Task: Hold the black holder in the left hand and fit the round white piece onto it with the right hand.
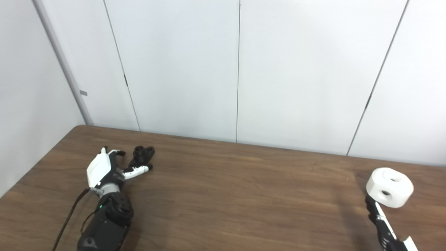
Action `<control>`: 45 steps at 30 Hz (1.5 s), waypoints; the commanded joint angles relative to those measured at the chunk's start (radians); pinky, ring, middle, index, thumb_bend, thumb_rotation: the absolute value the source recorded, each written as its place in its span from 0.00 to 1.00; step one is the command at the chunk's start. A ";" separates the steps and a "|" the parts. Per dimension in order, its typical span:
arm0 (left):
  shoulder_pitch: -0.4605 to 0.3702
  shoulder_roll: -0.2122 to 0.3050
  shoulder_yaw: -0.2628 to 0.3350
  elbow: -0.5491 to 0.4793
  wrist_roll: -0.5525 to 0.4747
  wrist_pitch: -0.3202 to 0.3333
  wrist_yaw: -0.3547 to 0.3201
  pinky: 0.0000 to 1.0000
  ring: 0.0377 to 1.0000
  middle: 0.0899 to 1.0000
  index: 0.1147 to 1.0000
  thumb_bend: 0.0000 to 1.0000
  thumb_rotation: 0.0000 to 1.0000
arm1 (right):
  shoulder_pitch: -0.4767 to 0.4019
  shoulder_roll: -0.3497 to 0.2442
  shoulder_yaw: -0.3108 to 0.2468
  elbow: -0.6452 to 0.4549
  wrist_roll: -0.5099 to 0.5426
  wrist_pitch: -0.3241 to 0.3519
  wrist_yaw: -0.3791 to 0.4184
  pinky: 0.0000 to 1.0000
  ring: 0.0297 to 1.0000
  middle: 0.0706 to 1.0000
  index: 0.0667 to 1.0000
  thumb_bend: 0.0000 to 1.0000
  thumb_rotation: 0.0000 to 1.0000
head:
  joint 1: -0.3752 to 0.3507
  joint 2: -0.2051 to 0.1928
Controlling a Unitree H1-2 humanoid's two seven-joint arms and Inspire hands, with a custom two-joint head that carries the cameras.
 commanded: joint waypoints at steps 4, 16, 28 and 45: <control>-0.014 0.001 0.022 0.020 0.058 0.041 -0.101 1.00 1.00 1.00 0.61 0.92 0.27 | 0.073 0.022 0.006 0.048 0.013 -0.001 -0.006 1.00 1.00 1.00 1.00 0.91 0.63 | 0.002 0.002; -0.014 -0.031 0.099 -0.002 0.189 0.041 -0.200 1.00 1.00 1.00 0.54 0.88 0.24 | 0.070 0.023 0.007 0.048 0.015 0.003 -0.005 1.00 1.00 1.00 1.00 0.91 0.63 | 0.003 -0.001; 0.006 -0.020 0.042 0.002 0.174 0.040 -0.180 1.00 1.00 1.00 0.42 0.54 0.07 | 0.070 0.027 0.008 0.048 0.026 -0.004 -0.002 1.00 1.00 1.00 1.00 0.90 0.61 | -0.002 0.002; 0.009 -0.004 0.000 0.016 0.150 0.041 -0.164 1.00 1.00 0.95 0.41 0.52 0.05 | 0.069 0.025 0.008 0.051 0.022 -0.016 -0.003 1.00 1.00 1.00 1.00 0.89 0.61 | -0.005 0.003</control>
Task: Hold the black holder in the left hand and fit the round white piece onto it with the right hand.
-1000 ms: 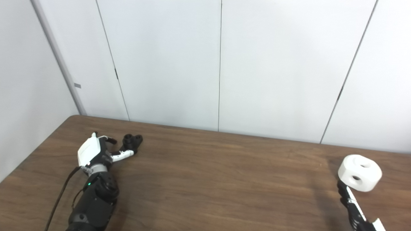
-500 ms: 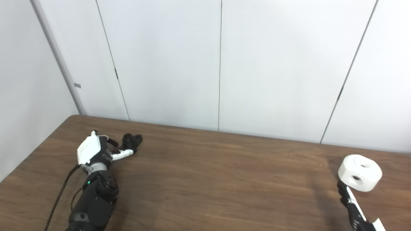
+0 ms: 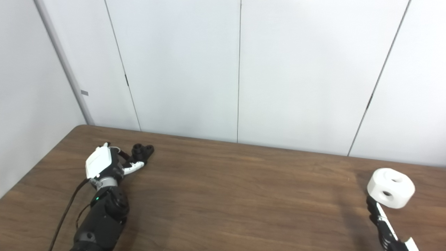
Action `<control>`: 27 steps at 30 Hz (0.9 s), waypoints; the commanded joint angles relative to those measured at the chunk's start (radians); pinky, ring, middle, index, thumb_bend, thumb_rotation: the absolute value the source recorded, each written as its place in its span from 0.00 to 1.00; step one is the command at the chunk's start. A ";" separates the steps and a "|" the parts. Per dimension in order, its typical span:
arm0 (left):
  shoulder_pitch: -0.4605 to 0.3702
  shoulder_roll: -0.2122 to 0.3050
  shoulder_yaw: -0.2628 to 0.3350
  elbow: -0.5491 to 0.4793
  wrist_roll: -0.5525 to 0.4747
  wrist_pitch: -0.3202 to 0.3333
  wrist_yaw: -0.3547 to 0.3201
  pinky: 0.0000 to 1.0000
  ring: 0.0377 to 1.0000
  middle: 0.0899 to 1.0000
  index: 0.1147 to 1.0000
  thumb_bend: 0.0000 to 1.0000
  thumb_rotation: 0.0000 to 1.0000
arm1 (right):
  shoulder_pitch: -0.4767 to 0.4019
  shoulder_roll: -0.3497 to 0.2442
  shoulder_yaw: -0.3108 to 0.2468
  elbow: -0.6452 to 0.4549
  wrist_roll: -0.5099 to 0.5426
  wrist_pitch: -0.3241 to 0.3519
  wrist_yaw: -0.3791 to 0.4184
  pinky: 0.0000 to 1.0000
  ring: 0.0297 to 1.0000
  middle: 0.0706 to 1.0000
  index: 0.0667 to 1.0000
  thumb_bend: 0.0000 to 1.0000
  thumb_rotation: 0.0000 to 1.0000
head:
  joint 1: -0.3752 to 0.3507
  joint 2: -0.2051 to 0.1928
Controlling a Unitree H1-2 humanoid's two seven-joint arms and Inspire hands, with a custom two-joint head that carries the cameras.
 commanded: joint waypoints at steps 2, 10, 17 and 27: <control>0.021 -0.015 -0.019 0.022 -0.021 0.026 -0.028 1.00 1.00 0.95 0.42 0.52 0.05 | 0.066 0.025 0.009 0.055 0.004 -0.016 -0.008 1.00 1.00 1.00 1.00 0.89 0.61 | 0.000 0.002; 0.039 -0.012 -0.041 -0.014 -0.039 0.025 -0.031 1.00 1.00 0.95 0.41 0.52 0.05 | 0.066 0.033 0.009 0.038 0.003 0.006 -0.012 1.00 1.00 1.00 1.00 0.93 0.64 | -0.034 0.010; 0.087 0.006 -0.099 -0.086 -0.069 -0.019 -0.030 1.00 1.00 0.94 0.41 0.52 0.05 | 0.065 0.043 -0.002 0.024 -0.014 0.009 -0.033 0.79 0.93 0.95 0.97 1.00 0.69 | -0.061 0.018; 0.187 0.014 -0.161 -0.276 -0.102 -0.046 -0.062 1.00 1.00 0.91 0.41 0.52 0.05 | 0.053 0.040 -0.033 -0.001 -0.007 0.012 -0.044 0.69 0.88 0.91 0.92 1.00 0.71 | -0.073 0.028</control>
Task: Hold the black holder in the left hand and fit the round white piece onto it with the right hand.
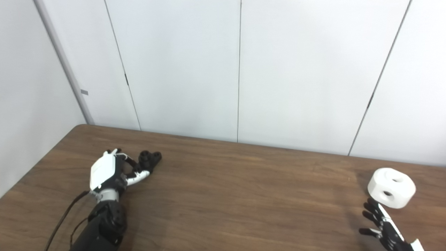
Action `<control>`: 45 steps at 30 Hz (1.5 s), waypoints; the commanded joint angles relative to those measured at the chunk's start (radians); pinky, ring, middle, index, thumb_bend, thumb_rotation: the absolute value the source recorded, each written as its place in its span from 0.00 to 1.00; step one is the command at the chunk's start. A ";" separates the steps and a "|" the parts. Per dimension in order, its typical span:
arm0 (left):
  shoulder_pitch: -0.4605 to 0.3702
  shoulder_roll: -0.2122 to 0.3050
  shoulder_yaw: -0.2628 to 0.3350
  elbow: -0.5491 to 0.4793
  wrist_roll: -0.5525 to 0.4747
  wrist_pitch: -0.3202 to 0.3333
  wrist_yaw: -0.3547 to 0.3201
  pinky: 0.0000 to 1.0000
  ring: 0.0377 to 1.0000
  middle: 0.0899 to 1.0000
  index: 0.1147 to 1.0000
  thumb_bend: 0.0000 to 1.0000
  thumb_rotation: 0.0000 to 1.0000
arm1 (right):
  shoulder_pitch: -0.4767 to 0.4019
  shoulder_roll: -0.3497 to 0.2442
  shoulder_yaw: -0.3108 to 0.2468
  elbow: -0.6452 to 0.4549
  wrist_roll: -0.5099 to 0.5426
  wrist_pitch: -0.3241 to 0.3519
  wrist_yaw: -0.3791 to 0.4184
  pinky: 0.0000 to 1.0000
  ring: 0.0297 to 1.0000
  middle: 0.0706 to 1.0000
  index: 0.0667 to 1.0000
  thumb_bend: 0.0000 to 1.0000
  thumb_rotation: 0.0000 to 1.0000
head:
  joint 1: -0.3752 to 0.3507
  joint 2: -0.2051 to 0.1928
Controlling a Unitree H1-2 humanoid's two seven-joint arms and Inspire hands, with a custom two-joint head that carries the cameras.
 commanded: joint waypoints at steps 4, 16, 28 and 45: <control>0.053 -0.022 -0.042 -0.099 -0.022 -0.012 -0.050 1.00 1.00 0.91 0.41 0.52 0.05 | 0.043 0.018 -0.014 -0.004 0.022 0.003 -0.019 0.68 0.87 0.90 0.91 1.00 0.70 | -0.002 0.002; 0.160 -0.066 -0.096 -0.334 -0.011 -0.028 -0.091 1.00 1.00 0.91 0.41 0.52 0.05 | 0.020 -0.001 -0.046 -0.051 0.003 0.021 -0.036 0.61 0.84 0.87 0.88 1.00 0.70 | -0.035 0.015; 0.337 -0.111 -0.205 -0.488 0.040 -0.094 -0.126 1.00 1.00 0.90 0.41 0.52 0.05 | -0.017 -0.011 -0.076 -0.077 -0.019 0.057 -0.049 1.00 1.00 1.00 1.00 0.82 0.50 | -0.072 -0.007; 0.472 -0.120 -0.322 -0.626 0.103 -0.137 -0.241 1.00 1.00 0.91 0.41 0.52 0.05 | -0.037 -0.021 -0.116 -0.231 -0.076 0.173 -0.080 1.00 1.00 1.00 1.00 0.70 0.28 | -0.128 0.033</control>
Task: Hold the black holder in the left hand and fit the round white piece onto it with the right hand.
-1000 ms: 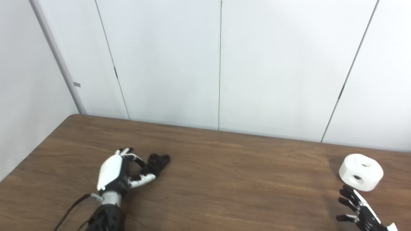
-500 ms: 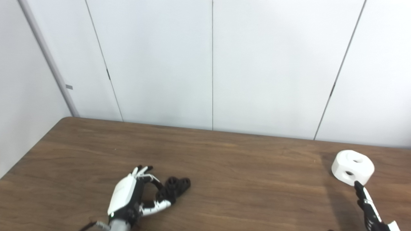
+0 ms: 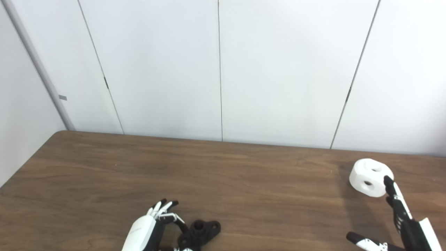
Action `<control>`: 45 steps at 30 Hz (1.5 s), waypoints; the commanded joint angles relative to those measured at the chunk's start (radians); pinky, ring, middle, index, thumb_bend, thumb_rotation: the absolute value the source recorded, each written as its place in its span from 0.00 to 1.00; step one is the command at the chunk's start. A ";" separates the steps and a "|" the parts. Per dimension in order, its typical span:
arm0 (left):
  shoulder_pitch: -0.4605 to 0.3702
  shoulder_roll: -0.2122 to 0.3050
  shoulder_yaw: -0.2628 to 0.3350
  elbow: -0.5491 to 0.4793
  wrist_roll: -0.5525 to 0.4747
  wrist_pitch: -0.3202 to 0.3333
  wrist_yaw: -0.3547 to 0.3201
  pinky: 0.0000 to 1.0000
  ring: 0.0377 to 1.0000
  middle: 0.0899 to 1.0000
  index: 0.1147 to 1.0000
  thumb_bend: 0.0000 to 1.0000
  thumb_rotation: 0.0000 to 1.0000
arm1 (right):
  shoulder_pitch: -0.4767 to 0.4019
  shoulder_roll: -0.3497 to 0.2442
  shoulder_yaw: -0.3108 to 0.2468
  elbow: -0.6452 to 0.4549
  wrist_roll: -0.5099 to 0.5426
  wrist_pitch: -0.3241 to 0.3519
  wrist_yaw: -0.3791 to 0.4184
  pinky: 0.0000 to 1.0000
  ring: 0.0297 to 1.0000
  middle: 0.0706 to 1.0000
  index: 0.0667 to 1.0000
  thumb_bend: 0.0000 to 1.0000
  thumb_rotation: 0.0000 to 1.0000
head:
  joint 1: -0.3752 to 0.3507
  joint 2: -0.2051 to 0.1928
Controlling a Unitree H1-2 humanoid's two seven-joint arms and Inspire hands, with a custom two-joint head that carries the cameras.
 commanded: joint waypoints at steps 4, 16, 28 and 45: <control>0.026 0.003 -0.032 -0.041 0.014 -0.015 -0.079 1.00 1.00 0.92 0.41 0.52 0.05 | -0.038 -0.027 -0.046 -0.069 -0.123 0.037 -0.073 0.92 1.00 1.00 1.00 0.86 0.41 | -0.026 0.022; -0.007 0.009 -0.005 -0.037 0.008 -0.042 -0.135 1.00 1.00 0.91 0.41 0.52 0.04 | -0.121 -0.112 -0.104 -0.142 -0.206 0.181 -0.068 0.92 0.99 1.00 1.00 0.76 0.11 | -0.106 0.063; -0.049 0.013 0.038 -0.008 -0.011 -0.075 -0.158 1.00 1.00 0.90 0.41 0.52 0.04 | -0.207 -0.218 -0.101 -0.137 -0.181 0.300 -0.018 1.00 1.00 1.00 1.00 0.84 0.17 | -0.198 0.142; -0.087 0.010 0.076 0.016 -0.016 -0.078 -0.192 1.00 1.00 0.89 0.41 0.52 0.04 | -0.263 -0.319 -0.051 0.044 -0.211 0.345 0.021 1.00 1.00 1.00 0.97 1.00 0.58 | -0.259 0.191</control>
